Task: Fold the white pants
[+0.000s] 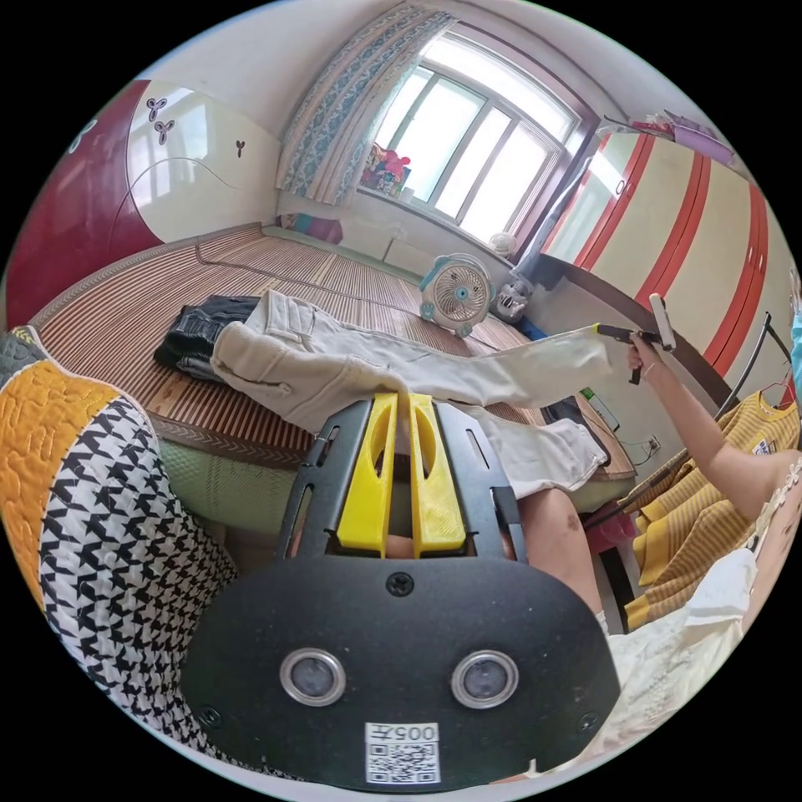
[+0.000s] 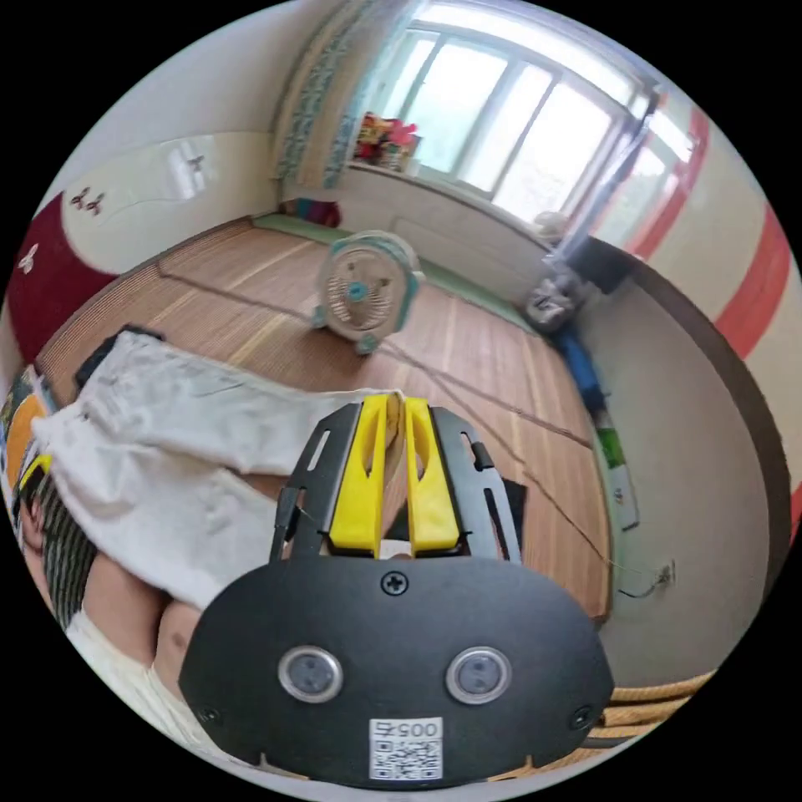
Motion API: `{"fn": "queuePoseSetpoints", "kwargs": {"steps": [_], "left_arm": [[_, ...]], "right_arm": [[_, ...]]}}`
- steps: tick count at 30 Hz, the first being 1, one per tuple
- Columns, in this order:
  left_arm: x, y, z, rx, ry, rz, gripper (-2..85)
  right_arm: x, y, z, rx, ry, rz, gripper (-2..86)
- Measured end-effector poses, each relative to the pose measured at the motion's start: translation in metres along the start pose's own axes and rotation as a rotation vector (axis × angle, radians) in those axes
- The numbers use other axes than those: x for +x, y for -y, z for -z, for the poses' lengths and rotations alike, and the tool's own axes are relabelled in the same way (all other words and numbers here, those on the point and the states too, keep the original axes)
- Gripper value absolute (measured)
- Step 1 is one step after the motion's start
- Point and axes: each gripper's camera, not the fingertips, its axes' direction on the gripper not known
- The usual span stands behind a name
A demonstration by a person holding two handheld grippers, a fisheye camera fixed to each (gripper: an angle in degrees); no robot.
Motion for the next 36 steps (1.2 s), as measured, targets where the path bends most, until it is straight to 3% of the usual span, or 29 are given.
{"fn": "queuePoseSetpoints", "kwargs": {"steps": [3, 5, 9, 13, 18, 30, 36], "left_arm": [[0.003, -0.003, -0.001, 0.006, 0.012, 0.013, 2.5], [0.003, -0.006, 0.0, 0.009, 0.019, 0.023, 2.2], [-0.001, -0.007, 0.003, 0.004, 0.011, 0.027, 2.1], [-0.002, -0.003, 0.005, -0.017, 0.02, 0.006, 2.3], [-0.003, -0.002, 0.008, -0.016, 0.02, 0.01, 2.4], [-0.027, -0.022, 0.028, -0.016, -0.009, 0.083, 2.5], [-0.039, -0.03, 0.036, -0.024, -0.028, 0.105, 2.4]], "right_arm": [[0.098, 0.004, -0.042, -0.096, -0.123, -0.285, 3.2], [0.133, -0.023, -0.057, -0.129, -0.098, -0.414, 4.4], [0.127, -0.129, -0.078, -0.141, 0.073, -0.402, 6.2], [0.12, -0.234, -0.075, -0.188, 0.119, -0.416, 7.9], [0.157, -0.349, -0.045, -0.2, 0.145, -0.626, 9.4], [0.184, -0.414, -0.086, -0.323, 0.471, -0.914, 8.2], [0.182, -0.406, -0.065, -0.322, 0.418, -0.898, 0.8]]}}
